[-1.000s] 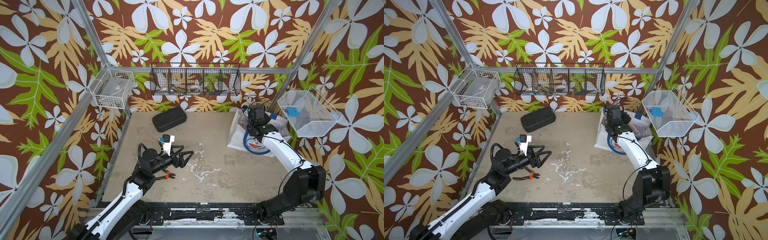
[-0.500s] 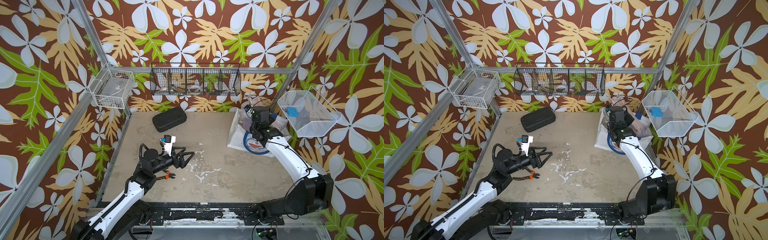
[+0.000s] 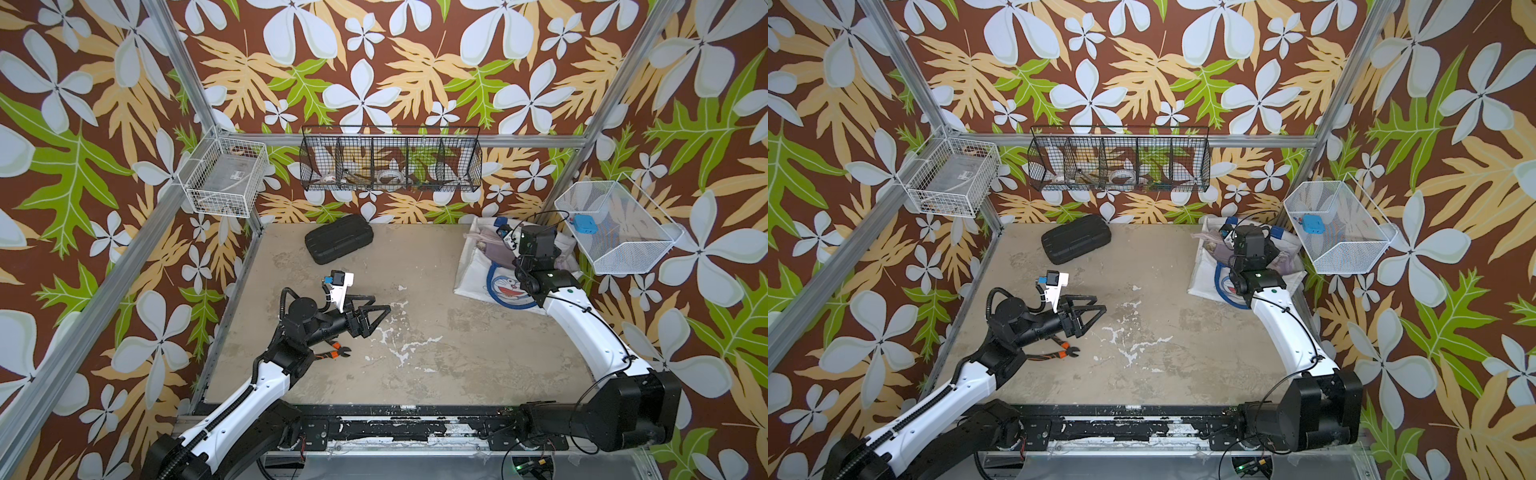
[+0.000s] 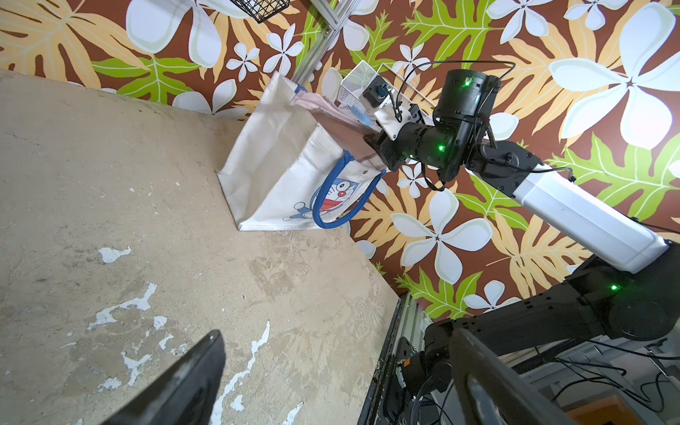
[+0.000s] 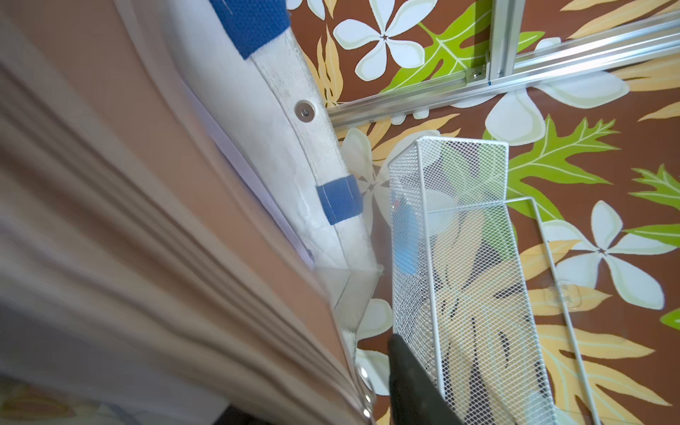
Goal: Put the pencil pouch into the canvas bag
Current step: Place the pencil case in the canvas bag, then adjust the pencil case in the canvas bag.
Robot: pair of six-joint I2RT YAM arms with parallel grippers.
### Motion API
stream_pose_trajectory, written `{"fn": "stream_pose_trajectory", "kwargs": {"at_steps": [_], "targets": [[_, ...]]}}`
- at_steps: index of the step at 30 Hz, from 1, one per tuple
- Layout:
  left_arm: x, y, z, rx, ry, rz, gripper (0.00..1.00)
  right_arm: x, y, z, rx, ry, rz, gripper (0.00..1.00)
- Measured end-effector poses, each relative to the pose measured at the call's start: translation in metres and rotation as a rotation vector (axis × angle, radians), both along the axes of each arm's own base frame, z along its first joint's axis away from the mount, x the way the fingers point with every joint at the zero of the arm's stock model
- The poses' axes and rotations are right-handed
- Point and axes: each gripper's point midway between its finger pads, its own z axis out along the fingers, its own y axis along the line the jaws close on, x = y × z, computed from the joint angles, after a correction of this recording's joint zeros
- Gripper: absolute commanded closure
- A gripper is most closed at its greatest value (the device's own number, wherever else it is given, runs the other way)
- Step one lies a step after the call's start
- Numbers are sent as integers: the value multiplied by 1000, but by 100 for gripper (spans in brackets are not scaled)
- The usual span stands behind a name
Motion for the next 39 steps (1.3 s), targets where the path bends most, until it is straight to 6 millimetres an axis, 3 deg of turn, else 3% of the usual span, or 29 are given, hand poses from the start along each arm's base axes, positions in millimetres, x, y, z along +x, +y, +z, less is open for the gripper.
{"fn": "stream_pose_trajectory", "kwargs": {"at_steps": [4,9,13,20,26,34,39], "targets": [[-1,0,1,-2,-4,-6,4,-3,-2,0,73,-15,8,66],[-3,-1,2,-5,-2,-17,4,-15,-30,0,180,-54,-60,72],[-4,-1,2,-20,4,-23,4,-23,-53,2,256,-101,-125,83],[-6,1,6,-28,-8,-25,4,-11,-53,-15,339,-66,-133,90],[-2,4,6,-37,-8,-12,5,-1,-24,-6,501,-95,-33,88],[2,8,5,-44,0,1,5,31,27,-54,743,42,81,90],[7,12,3,-42,4,19,5,48,32,-74,788,91,72,90]]}}
